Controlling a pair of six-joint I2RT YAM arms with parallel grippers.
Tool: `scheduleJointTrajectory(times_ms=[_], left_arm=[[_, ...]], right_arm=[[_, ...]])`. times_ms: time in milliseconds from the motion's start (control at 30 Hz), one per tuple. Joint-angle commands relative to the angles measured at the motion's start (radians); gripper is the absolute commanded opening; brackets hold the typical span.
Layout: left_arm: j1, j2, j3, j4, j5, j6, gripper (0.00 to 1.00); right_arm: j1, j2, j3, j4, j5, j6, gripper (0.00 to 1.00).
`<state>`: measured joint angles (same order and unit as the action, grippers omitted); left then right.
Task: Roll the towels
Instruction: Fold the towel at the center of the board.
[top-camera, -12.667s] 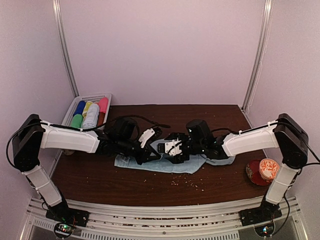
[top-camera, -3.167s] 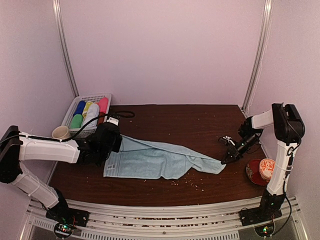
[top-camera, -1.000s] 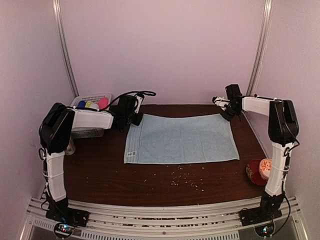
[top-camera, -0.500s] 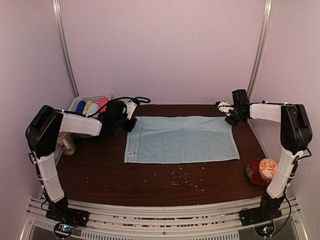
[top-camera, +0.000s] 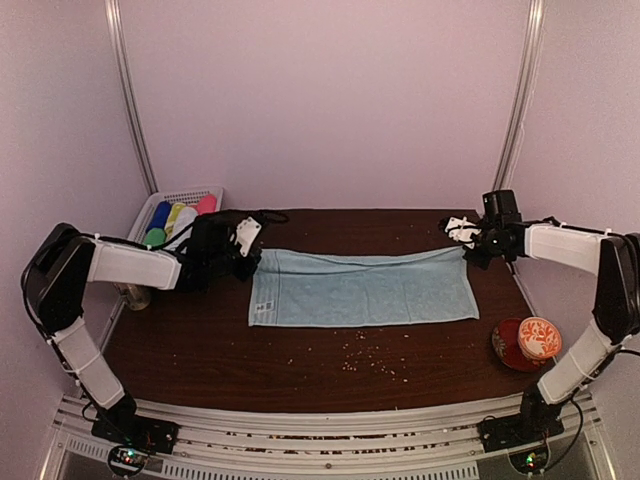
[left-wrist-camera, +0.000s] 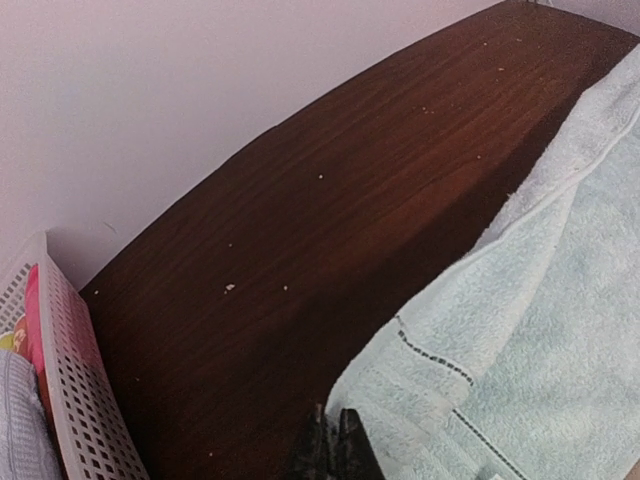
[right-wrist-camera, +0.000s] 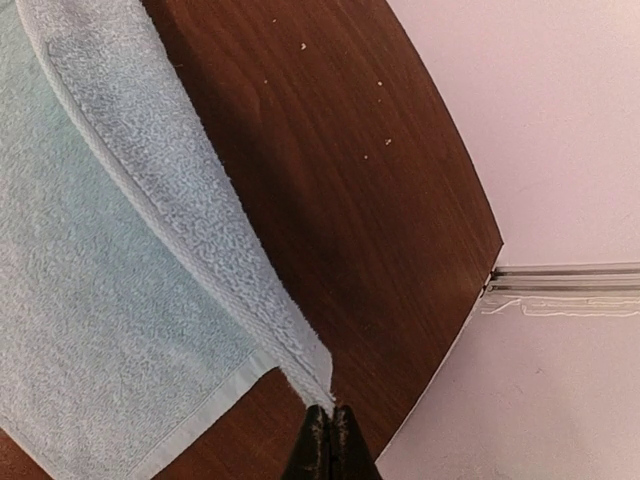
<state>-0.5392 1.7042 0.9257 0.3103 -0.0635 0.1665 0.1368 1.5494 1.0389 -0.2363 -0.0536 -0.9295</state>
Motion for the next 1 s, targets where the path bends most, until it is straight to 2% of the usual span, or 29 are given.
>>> scheduleJointTrajectory(times_ms=[0,400,767,967], left_arm=[[-0.003,-0.06,-0.072,0.095,0.004,0.018,0.0],[-0.039,-0.157,-0.241,0.244,-0.044,0.068,0.0],[-0.088,-0.127,-0.212,0.138,-0.053,0.093,0.0],[-0.112,-0.118,-0.164,0.018,-0.078,0.069,0.0]], right_arm=[[-0.01,-0.068,-0.068,-0.026,-0.015,-0.04,0.0],[-0.043,-0.12,-0.132,-0.073,-0.071,-0.089,0.0],[-0.043,-0.114,-0.222,-0.093,-0.082,-0.149,0.0],[-0.041,-0.099,-0.235,-0.122,-0.095,-0.168,0.0]])
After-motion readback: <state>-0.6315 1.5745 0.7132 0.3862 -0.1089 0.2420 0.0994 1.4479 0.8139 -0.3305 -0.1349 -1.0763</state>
